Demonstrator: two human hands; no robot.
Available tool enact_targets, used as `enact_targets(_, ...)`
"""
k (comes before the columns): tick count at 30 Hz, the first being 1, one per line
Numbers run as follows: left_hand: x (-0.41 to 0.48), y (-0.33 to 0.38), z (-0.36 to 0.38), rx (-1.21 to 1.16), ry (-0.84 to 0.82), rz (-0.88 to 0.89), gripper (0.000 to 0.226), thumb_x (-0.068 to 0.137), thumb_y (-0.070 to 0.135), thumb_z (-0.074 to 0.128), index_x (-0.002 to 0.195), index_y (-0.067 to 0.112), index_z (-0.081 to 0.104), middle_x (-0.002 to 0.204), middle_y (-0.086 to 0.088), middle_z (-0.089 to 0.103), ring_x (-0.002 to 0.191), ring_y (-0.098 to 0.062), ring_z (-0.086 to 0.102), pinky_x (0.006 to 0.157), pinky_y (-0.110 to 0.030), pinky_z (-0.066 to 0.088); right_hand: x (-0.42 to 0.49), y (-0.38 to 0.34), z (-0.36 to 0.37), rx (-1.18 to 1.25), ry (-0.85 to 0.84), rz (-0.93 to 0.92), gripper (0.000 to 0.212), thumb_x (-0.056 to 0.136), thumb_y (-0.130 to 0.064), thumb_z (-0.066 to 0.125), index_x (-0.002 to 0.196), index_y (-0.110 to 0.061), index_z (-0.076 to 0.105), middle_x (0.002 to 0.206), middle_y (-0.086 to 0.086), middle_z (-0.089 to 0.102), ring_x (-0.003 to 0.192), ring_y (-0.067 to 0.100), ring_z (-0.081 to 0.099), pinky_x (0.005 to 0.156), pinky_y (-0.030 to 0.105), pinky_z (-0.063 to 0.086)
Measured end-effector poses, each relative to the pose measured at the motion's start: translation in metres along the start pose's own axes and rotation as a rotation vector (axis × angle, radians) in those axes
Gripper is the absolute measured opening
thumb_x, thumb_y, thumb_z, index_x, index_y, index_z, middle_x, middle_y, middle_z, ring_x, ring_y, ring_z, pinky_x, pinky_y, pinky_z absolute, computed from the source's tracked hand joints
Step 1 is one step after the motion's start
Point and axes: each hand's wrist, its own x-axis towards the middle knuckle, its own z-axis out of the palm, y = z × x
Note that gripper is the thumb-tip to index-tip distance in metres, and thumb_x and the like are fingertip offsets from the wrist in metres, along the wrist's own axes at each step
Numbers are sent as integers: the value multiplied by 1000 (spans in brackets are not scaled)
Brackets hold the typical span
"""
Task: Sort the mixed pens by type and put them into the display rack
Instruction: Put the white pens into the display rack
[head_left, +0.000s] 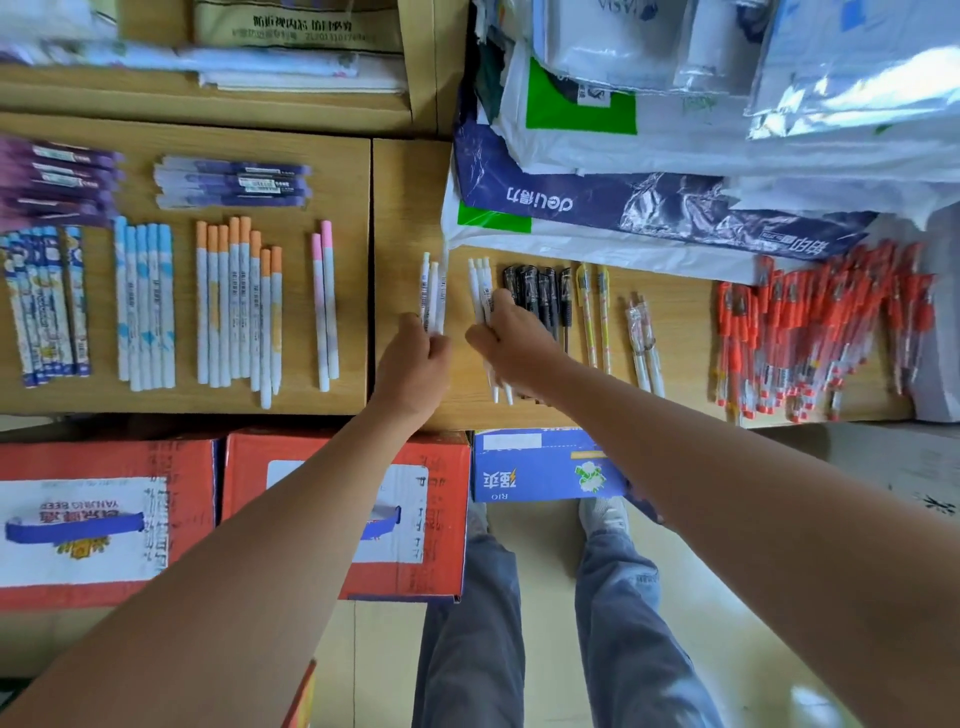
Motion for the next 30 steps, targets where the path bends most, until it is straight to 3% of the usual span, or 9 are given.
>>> enact_targets(5, -26, 46, 16, -157, -127, 0, 19, 101, 8, 35, 83, 15, 36, 75, -5, 44, 49, -17, 42, 41, -24, 35, -39, 15, -44, 295, 49, 66, 7, 95, -15, 42, 92, -10, 43, 70, 4, 61, 54, 16, 46, 52, 28, 37)
enact_targets(9, -52, 84, 47, -141, -233, 17, 7, 101, 8, 35, 94, 8, 37, 74, -4, 43, 52, -14, 35, 43, -23, 33, -81, 44, -88, 370, 90, 69, 23, 98, -17, 42, 82, -7, 55, 75, 15, 63, 51, 14, 46, 51, 26, 37)
enact_targets(12, -77, 117, 83, -136, -242, 26, 5, 101, 11, 37, 96, 10, 40, 73, -4, 36, 51, -12, 33, 47, -25, 29, -122, 69, -125, 437, 107, 73, 31, 102, -21, 42, 96, 4, 59, 75, 13, 62, 54, 15, 45, 49, 25, 35)
enact_targets(16, -127, 170, 146, -173, -268, 78, 15, 103, 23, 38, 91, 15, 43, 64, 2, 34, 41, -3, 32, 42, -18, 28, -185, 116, -175, 493, 127, 58, 25, 103, -22, 38, 92, -9, 55, 74, 7, 61, 56, 14, 45, 54, 23, 36)
enact_targets(21, -187, 224, 240, -162, -278, 159, 18, 101, 31, 43, 93, 15, 44, 62, 3, 36, 40, -8, 36, 45, -24, 30, -260, 191, -239, 459, 285, 54, 36, 102, -30, 42, 90, 0, 59, 76, 10, 54, 66, 17, 45, 64, 31, 36)
enact_targets(26, -235, 275, 329, -132, -351, 241, 19, 101, 27, 45, 90, 12, 43, 59, 1, 36, 40, -12, 32, 41, -25, 27, -330, 256, -302, 571, 353, 78, 34, 102, -28, 42, 85, -3, 58, 58, 3, 51, 44, 5, 46, 43, 17, 35)
enact_targets(30, -257, 318, 383, -67, -397, 283, 17, 102, 23, 44, 91, 11, 46, 57, -1, 38, 42, -16, 35, 40, -24, 30, -367, 295, -351, 579, 388, 59, 36, 103, -30, 39, 89, -4, 59, 58, 2, 51, 44, 8, 43, 48, 20, 33)
